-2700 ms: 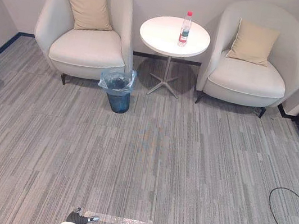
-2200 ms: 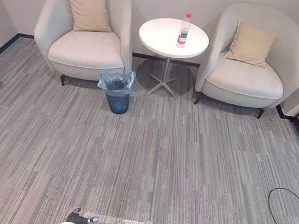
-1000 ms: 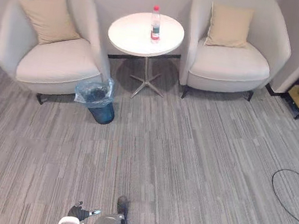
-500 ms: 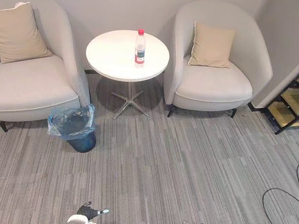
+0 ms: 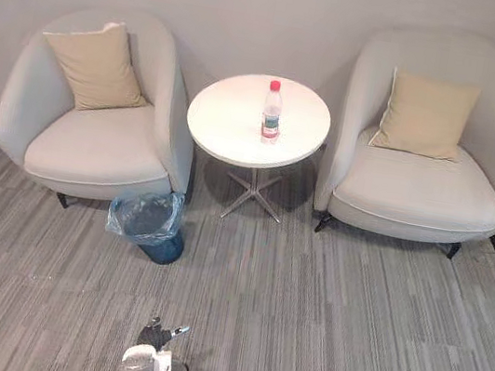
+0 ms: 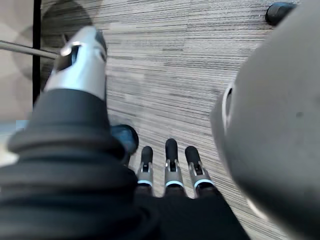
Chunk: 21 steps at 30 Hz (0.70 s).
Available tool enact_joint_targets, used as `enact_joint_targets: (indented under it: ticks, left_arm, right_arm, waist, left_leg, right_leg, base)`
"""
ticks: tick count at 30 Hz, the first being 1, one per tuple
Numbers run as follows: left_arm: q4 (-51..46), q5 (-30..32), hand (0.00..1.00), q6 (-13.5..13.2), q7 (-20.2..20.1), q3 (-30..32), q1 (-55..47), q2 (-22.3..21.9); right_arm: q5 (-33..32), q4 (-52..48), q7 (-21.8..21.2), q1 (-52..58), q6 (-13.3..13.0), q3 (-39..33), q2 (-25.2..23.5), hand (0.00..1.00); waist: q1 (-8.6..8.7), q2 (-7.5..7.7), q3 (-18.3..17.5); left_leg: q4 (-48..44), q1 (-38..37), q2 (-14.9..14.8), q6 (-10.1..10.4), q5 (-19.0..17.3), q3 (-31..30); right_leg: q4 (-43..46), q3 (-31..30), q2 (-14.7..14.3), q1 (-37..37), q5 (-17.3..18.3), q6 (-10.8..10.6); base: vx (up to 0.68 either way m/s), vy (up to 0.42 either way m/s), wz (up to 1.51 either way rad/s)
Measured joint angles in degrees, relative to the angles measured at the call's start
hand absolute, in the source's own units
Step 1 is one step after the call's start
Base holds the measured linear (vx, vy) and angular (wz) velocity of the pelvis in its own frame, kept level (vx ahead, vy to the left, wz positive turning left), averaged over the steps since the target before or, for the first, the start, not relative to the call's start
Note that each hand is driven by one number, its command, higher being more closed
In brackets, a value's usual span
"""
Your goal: Gather rubbish on tea table into small bin, then transfer packed bag to large trash can.
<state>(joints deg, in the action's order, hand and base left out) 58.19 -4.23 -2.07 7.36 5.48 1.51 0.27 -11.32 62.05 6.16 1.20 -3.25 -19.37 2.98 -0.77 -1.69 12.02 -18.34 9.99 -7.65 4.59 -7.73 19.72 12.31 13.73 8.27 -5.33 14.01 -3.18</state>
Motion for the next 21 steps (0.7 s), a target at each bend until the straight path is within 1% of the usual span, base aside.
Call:
enact_joint_targets:
  ticks: [1,2,3,4,5,6,7,8,9,10,11,12,13,14,15,16,17,18,19,20,21]
  left_arm:
    - [0.6,0.0,0.00,-0.1,0.0,-1.1,0.0,0.0]
    - [1.4,0.2,0.00,0.1,0.0,-2.2,0.5,1.1]
    - [1.7,0.2,0.00,0.1,0.0,-2.6,0.7,1.3]
    - [2.4,0.3,0.00,0.2,0.0,-3.0,1.3,1.7]
    - [2.9,0.3,0.00,0.3,-0.1,-3.2,2.1,2.1]
    - [3.3,0.4,0.00,0.3,-0.1,-3.1,2.2,2.3]
    - [3.5,0.6,0.00,0.3,-0.1,-3.3,2.1,2.3]
    - [4.6,0.7,0.00,0.3,-0.1,-4.3,1.9,2.3]
    - [5.1,0.7,0.00,0.3,-0.1,-5.0,1.9,2.3]
    - [5.6,0.7,0.00,0.4,-0.1,-6.1,2.0,2.8]
    - [6.5,0.7,0.00,0.7,-0.2,-7.8,2.2,3.6]
    - [7.2,0.7,0.00,1.1,-0.1,-8.5,2.3,3.8]
    - [7.4,0.7,0.00,1.3,-0.1,-8.9,2.1,3.8]
    - [7.7,0.7,0.00,1.3,-0.1,-8.8,2.1,3.8]
    - [7.8,0.7,0.00,1.3,0.0,-8.8,2.1,3.8]
    - [7.8,0.7,0.00,1.4,0.0,-8.8,2.0,3.7]
    - [7.8,0.7,0.00,1.4,0.0,-8.8,1.9,3.7]
    - [7.7,0.8,0.00,1.4,0.0,-8.7,1.7,3.9]
    - [7.9,0.9,0.00,1.4,0.0,-8.4,1.7,3.6]
    - [7.7,1.0,0.00,1.4,-0.3,-8.2,1.9,2.8]
    - [7.7,1.9,0.00,1.2,-0.4,-7.2,1.8,1.7]
  right_arm:
    - [0.0,0.4,0.0,0.1,0.0,0.0,0.4,0.00]
    - [0.1,1.0,0.0,-0.1,0.3,0.9,-0.1,0.00]
    - [0.1,1.2,0.0,-0.1,0.3,1.3,-0.4,0.00]
    - [0.1,2.4,-0.1,-0.1,0.4,1.6,-0.9,0.00]
    - [0.2,2.7,-0.2,-0.4,0.6,1.6,-1.0,0.00]
    - [0.2,2.7,-0.2,-0.4,0.6,1.6,-1.0,0.00]
    - [0.3,2.5,-0.2,-0.4,0.5,1.7,-0.9,0.00]
    - [1.5,2.6,-0.3,-0.6,0.4,1.8,-0.5,0.00]
    - [2.3,2.5,-0.4,-0.7,0.4,1.8,-0.4,0.00]
    - [2.5,2.5,-0.5,-1.0,0.3,1.7,-0.6,0.00]
    - [2.4,2.4,-0.6,-1.3,0.3,1.4,-0.7,0.00]
    - [2.5,2.1,-0.6,-1.3,0.3,1.5,-0.4,0.00]
    - [2.5,1.7,-0.6,-1.3,0.3,1.7,-0.3,0.00]
    - [2.5,1.2,-0.7,-1.5,0.1,1.7,-0.2,0.00]
    - [2.5,1.0,-0.8,-1.7,-0.1,1.7,-0.2,0.00]
    - [2.5,0.0,-0.9,-1.7,-0.2,1.7,-0.2,0.00]
    - [2.5,-0.1,-0.9,-1.7,-0.2,1.8,-0.2,0.00]
    - [2.5,-0.2,-0.9,-1.7,-0.2,2.2,-0.3,0.00]
    - [2.5,0.0,-1.0,-2.2,-0.3,2.1,-0.1,0.00]
    - [2.8,0.2,-1.0,-2.5,-0.2,2.0,0.9,0.00]
    - [3.1,0.2,-1.1,-2.6,-0.2,1.5,1.7,0.00]
  waist:
    - [-0.60,-0.69,-0.3]
    - [-1.19,0.60,-1.4]
    - [-1.08,1.03,-1.6]
    - [-1.04,2.20,-1.8]
    - [-1.01,2.87,-1.6]
    - [-1.06,3.06,-1.8]
    - [-1.22,2.95,-2.1]
    - [-1.47,1.90,-2.7]
    - [-1.43,1.68,-2.8]
    - [-1.27,2.25,-2.5]
    - [-0.41,2.60,-2.2]
    - [0.46,2.37,-2.1]
    - [0.95,1.81,-2.0]
    - [0.99,1.46,-1.8]
    - [1.01,1.39,-1.8]
    - [1.16,1.12,-1.6]
    - [1.28,1.11,-1.6]
    - [1.49,1.54,-1.6]
    - [1.98,1.07,-0.9]
    - [1.48,-0.71,-0.9]
    - [0.96,-1.58,-0.5]
  left_leg:
    - [8.1,-1.7,2.0,-0.5,8.3,-1.7]
    - [10.1,-3.5,4.2,-2.5,8.0,-0.9]
    - [9.5,-3.2,4.5,-2.8,7.6,-0.9]
    - [7.2,-2.2,5.0,-3.8,6.0,-0.5]
    - [4.6,-2.0,5.3,-4.8,4.5,0.0]
    - [3.4,-2.2,5.4,-5.1,3.9,0.2]
    - [3.4,-3.7,5.8,-5.5,2.8,0.3]
    - [5.5,-6.4,5.6,-4.6,0.7,0.5]
    - [7.3,-8.5,5.6,-4.3,-0.1,1.0]
    - [9.3,-11.2,6.5,-4.5,-0.4,1.2]
    - [11.1,-14.1,7.4,-4.8,-0.8,1.0]
    - [12.4,-17.0,7.4,-4.7,-1.3,0.2]
    - [13.1,-18.6,6.8,-4.4,-1.7,0.1]
    - [13.9,-20.4,6.2,-3.9,-2.0,0.1]
    - [14.2,-21.4,5.5,-3.9,-2.1,0.0]
    - [14.1,-22.2,4.5,-3.7,-2.1,-0.6]
    - [14.1,-22.4,4.2,-3.7,-2.2,-0.9]
    - [14.0,-23.0,3.9,-2.9,-2.6,-2.0]
    - [14.2,-24.1,3.0,-0.8,-3.8,-3.5]
    - [14.5,-23.9,1.7,-0.8,-3.8,-4.0]
    - [14.3,-23.7,1.1,-0.2,-3.4,-5.7]
  right_leg:
    - [-0.8,-1.2,-0.3,-1.0,0.7,-1.2]
    - [-2.9,-3.3,0.7,-2.6,0.1,-1.6]
    - [-4.0,-3.8,0.9,-3.0,-0.3,-1.7]
    - [-5.9,-4.6,1.6,-4.0,-1.4,-1.9]
    - [-5.9,-5.7,2.6,-4.9,-2.3,-2.1]
    - [-4.8,-6.5,2.8,-4.7,-2.9,-2.2]
    - [-1.0,-7.6,3.1,-3.7,-3.1,-2.5]
    - [7.2,-9.2,2.9,-0.5,-2.9,-2.9]
    - [13.9,-10.2,3.2,2.1,-2.7,-3.9]
    - [23.4,-11.1,4.5,5.9,-3.2,-6.5]
    - [32.5,-10.5,5.8,9.4,-1.3,-6.7]
    - [37.1,-8.1,6.2,11.4,1.4,-4.6]
    - [38.1,-5.6,6.2,12.7,3.1,-3.0]
    - [37.2,-2.6,6.0,14.8,4.5,-1.1]
    - [34.4,-0.8,5.7,16.8,5.3,-0.2]
    - [27.0,0.3,4.5,18.8,4.5,0.3]
    - [23.8,0.1,4.0,19.3,3.6,0.5]
    - [14.2,-1.5,2.8,19.2,-1.4,0.7]
    - [11.7,-2.6,0.9,17.5,-7.5,1.6]
    - [11.2,-2.9,-0.6,16.8,-7.8,1.9]
    - [12.7,-5.1,-1.8,17.5,-7.1,1.9]
  base:
    - [0.48,0.202,-0.44]
    - [0.45,0.161,-0.31]
    - [0.51,0.150,-0.08]
    - [0.50,0.143,0.15]
    - [0.45,0.157,0.08]
    - [0.36,0.135,-0.08]
    - [0.32,0.142,-0.35]
    - [0.39,0.166,-0.42]
    - [0.32,0.142,-0.35]
    - [0.31,0.095,-0.13]
    - [0.29,0.041,0.07]
    - [0.34,0.016,0.17]
    - [0.28,-0.009,0.18]
    - [0.27,-0.041,0.14]
    - [0.33,-0.139,0.23]
    - [0.33,-0.177,0.27]
    - [0.29,-0.208,0.39]
    - [0.25,-0.205,0.41]
    - [0.32,-0.241,0.29]
    - [0.34,-0.256,0.09]
    - [0.31,-0.220,-0.06]
